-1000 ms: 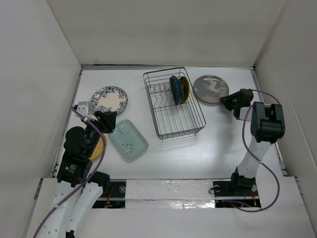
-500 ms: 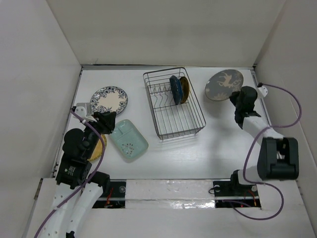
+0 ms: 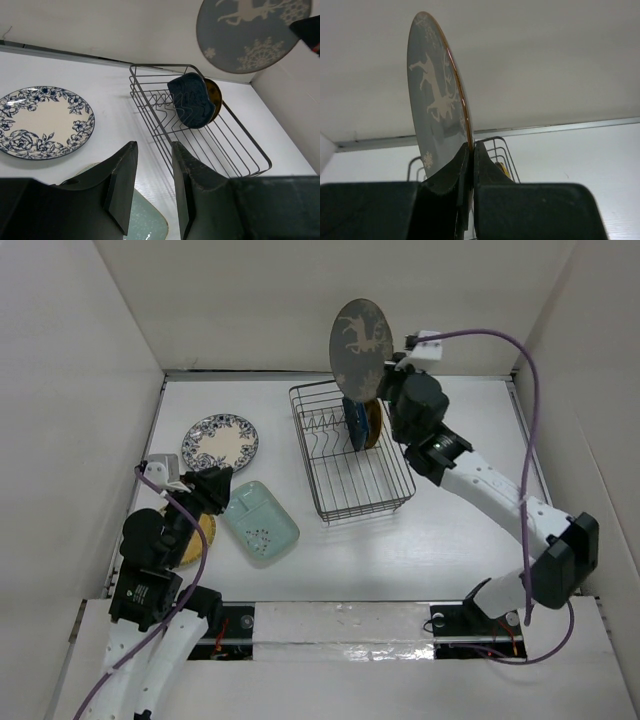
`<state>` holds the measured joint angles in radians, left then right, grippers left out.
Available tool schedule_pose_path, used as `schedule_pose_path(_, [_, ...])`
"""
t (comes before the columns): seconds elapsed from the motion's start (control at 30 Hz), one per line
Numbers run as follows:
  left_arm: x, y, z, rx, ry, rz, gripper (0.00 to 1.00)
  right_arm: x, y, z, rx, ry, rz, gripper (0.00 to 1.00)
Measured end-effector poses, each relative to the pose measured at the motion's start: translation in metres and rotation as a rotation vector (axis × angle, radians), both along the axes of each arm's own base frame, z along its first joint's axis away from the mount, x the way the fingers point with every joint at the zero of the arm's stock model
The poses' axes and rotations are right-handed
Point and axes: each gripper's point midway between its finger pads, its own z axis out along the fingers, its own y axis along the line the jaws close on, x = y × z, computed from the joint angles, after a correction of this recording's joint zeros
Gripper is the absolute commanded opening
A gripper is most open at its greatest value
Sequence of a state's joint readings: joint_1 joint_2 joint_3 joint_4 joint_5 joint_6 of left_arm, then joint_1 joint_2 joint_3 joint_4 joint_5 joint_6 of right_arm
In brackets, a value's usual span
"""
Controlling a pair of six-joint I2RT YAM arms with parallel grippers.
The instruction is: Load the plates into the dish rack
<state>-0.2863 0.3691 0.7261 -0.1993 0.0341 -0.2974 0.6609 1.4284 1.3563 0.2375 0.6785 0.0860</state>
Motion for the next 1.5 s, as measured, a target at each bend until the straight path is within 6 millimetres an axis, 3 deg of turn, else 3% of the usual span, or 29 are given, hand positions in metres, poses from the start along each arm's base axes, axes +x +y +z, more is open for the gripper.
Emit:
schedule_pose_path(0.07, [-0.001, 0.0, 0.001, -0.002, -0.005, 0.0, 0.31, 0.006, 0.018, -0.012, -0.102, 0.039, -0.019, 0.0])
schedule_pose_path(0.3, [-0.002, 0.001, 0.002, -0.003, -0.009, 0.0, 0.31, 0.02, 0.072, -0.086, -0.517, 0.189, -0.076, 0.0])
schedule_pose_path(0.47, [-0.004, 0.001, 0.004, -0.005, -0.018, 0.0, 0.31, 0.022, 0.094, -0.12, -0.716, 0.239, -0.089, 0.0])
schedule_pose_path(0.63, [-0.004, 0.001, 0.004, -0.006, -0.019, 0.0, 0.31, 0.025, 0.093, -0.122, -0.773, 0.241, -0.134, 0.0])
schedule_pose_path(0.93, [-0.004, 0.001, 0.004, -0.006, -0.019, 0.0, 0.31, 0.024, 0.085, -0.093, -0.758, 0.169, -0.241, 0.0])
schedule_pose_path(1.07, [-0.004, 0.001, 0.004, -0.006, -0.019, 0.001, 0.31, 0.023, 0.083, -0.09, -0.754, 0.168, -0.262, 0.0])
schedule_pose_path(1.27, [-0.004, 0.001, 0.004, -0.006, -0.019, 0.001, 0.31, 0.022, 0.083, -0.095, -0.707, 0.173, -0.263, 0.0])
schedule_pose_path(1.5, [-0.004, 0.001, 0.004, -0.006, -0.019, 0.002, 0.31, 0.03, 0.091, -0.135, -0.718, 0.22, -0.235, 0.0])
